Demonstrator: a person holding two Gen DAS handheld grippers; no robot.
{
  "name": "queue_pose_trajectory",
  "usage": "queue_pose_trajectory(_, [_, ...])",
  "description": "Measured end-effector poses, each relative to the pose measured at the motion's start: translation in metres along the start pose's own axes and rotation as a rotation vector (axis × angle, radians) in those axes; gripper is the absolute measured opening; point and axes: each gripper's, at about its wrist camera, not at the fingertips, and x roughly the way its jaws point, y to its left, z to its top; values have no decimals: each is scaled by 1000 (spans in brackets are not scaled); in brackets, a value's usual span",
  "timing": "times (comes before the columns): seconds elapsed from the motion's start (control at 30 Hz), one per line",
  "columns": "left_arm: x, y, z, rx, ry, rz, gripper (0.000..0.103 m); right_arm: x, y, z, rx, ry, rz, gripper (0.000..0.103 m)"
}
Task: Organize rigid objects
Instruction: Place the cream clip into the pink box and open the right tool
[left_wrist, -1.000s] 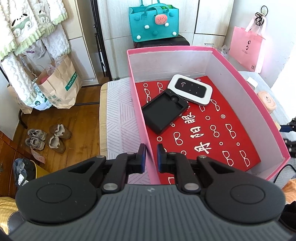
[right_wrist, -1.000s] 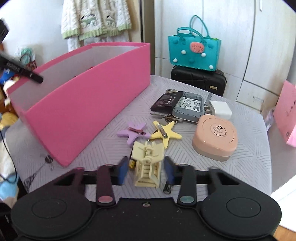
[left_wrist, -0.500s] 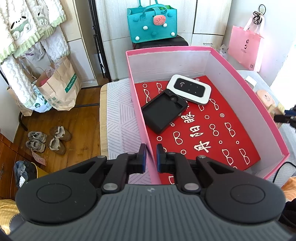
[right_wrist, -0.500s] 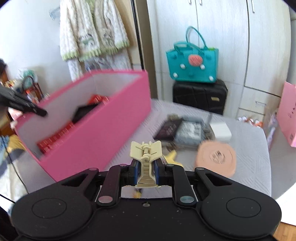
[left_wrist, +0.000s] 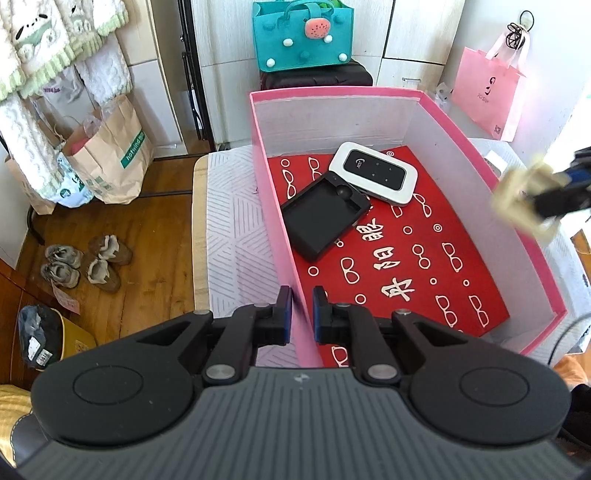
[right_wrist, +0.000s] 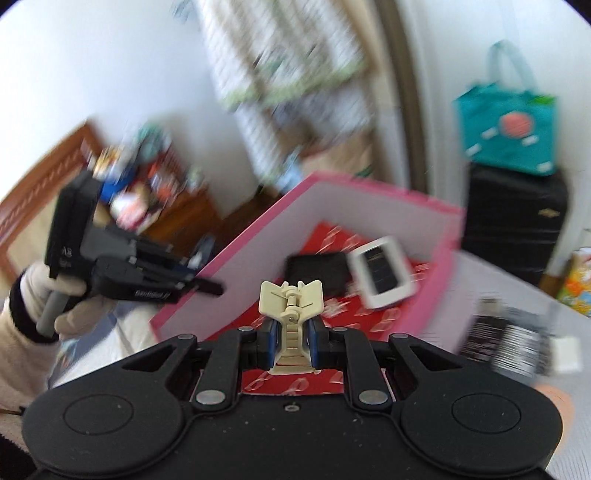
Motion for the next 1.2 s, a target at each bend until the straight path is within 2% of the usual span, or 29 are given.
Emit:
queue_pose_trajectory(0.17, [0, 2, -1, -11, 2, -8, 11, 72, 6, 26, 29, 191, 78, 20])
queue_pose_trajectory(0.27, [0, 4, 0, -17, 5, -18, 11, 107, 1, 26, 93, 288, 83, 20])
queue_pose_trajectory(0.4, [1, 5, 0, -13, 4, -23, 11, 138, -1, 31, 115, 339, 49, 20])
queue_pose_trajectory(0.63, [2, 5, -1, -11, -2, -33, 11, 163, -25, 36, 260, 408, 113, 20])
queue_pose_trajectory(0.73, [1, 6, -1, -14, -3, -41, 11, 167, -27, 37, 273, 401, 121, 20])
queue_pose_trajectory(0.97, [1, 8, -2, -14, -8, -51, 12, 173, -33, 43, 261, 323, 117, 20])
queue_pose_trajectory(1.03, [0, 8, -2, -14, -9, -54, 12, 171, -34, 47, 255, 299, 103, 20])
queue_pose_trajectory(1.13, [0, 8, -3, -11, -9, -55, 12, 162, -35, 51, 223, 239, 28, 20])
queue_pose_trajectory(1.2, [0, 9, -3, -14, -11, -57, 12, 161, -37, 54, 235, 229, 17, 20])
